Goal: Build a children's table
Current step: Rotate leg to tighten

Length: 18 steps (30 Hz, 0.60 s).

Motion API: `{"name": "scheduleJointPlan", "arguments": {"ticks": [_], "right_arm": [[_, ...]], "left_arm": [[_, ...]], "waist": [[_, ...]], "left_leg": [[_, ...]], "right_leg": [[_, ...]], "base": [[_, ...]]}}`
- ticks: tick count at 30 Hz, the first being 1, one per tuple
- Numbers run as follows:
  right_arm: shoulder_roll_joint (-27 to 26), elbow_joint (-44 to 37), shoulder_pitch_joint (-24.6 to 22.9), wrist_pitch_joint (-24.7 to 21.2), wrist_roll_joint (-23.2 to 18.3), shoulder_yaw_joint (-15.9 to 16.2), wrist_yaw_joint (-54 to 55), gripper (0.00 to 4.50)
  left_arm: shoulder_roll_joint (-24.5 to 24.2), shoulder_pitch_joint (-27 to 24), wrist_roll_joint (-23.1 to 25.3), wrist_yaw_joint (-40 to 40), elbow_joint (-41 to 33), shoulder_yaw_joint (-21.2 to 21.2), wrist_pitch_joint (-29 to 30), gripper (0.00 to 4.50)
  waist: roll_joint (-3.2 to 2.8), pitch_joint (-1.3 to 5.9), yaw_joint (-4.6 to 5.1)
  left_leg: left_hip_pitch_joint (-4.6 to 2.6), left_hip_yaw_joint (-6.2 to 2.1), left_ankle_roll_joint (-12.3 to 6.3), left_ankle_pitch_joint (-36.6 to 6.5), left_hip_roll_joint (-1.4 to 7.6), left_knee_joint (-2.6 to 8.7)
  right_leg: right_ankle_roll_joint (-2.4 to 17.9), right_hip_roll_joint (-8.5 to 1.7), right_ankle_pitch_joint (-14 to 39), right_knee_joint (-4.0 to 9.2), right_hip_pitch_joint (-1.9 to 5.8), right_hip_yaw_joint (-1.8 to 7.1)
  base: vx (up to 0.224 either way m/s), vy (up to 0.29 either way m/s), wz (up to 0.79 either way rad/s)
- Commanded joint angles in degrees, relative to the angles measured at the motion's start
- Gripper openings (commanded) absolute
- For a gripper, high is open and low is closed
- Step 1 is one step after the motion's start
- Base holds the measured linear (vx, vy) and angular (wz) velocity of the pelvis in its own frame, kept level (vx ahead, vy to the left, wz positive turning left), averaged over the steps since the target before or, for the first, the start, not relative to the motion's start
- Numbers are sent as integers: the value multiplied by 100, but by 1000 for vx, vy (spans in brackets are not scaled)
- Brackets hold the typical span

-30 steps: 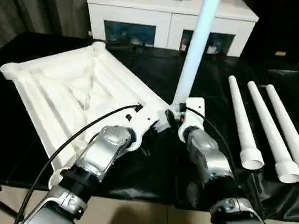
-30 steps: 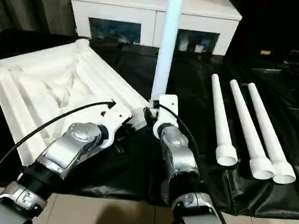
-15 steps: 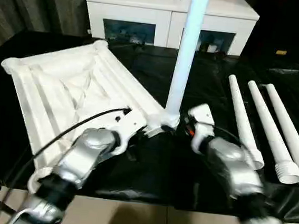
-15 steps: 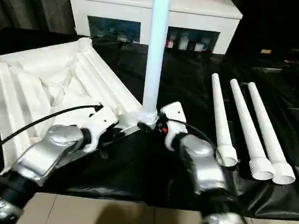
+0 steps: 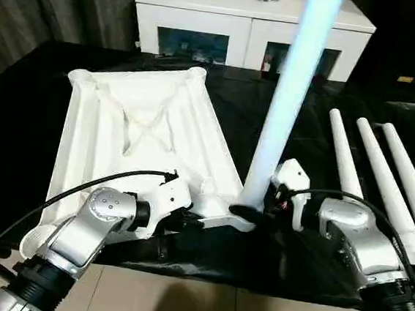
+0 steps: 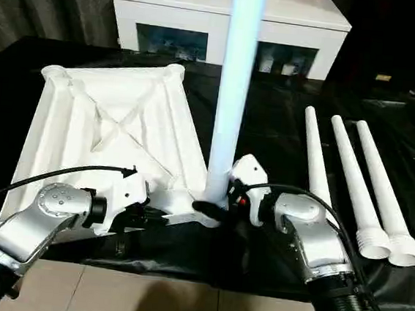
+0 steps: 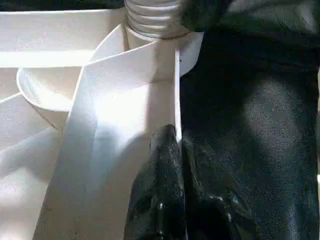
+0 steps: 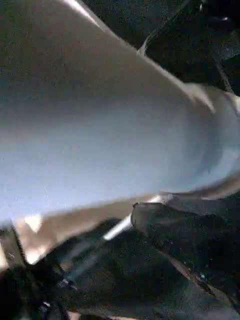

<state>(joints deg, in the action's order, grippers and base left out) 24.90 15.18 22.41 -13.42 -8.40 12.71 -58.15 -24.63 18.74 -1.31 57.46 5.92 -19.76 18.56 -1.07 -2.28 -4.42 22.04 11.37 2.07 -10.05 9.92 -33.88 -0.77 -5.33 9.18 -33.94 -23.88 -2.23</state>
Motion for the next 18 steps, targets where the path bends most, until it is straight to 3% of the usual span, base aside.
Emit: {"name": "scheduleJointPlan", "arguments": {"ticks": [1, 8, 18], "right_arm": [[31, -26, 58, 56, 113, 157, -106, 386], [81, 135, 89, 157, 190, 171, -130, 386], [-152, 268, 80, 78, 94, 58, 62, 294]], "left_arm": [[59, 95, -64, 121, 12, -99, -147, 0], [46, 105, -86, 119, 34, -82, -151, 0], [84, 107, -95, 73, 75, -57, -153, 0]], "waist": [[78, 303, 14], [82, 307, 21], [80, 307, 35]], "left_leg": [[-125, -144, -60, -1877, 301, 476], [-115, -142, -103, -1802, 298, 465], [-116, -143, -100, -1845, 291, 460]], "right_leg": [[1012, -262, 1894, 422, 198, 191], [1073, -261, 1791, 409, 210, 187], [1054, -259, 1909, 420, 211, 180]], "base": [[0, 0, 0], [0, 0, 0], [0, 0, 0]]}}
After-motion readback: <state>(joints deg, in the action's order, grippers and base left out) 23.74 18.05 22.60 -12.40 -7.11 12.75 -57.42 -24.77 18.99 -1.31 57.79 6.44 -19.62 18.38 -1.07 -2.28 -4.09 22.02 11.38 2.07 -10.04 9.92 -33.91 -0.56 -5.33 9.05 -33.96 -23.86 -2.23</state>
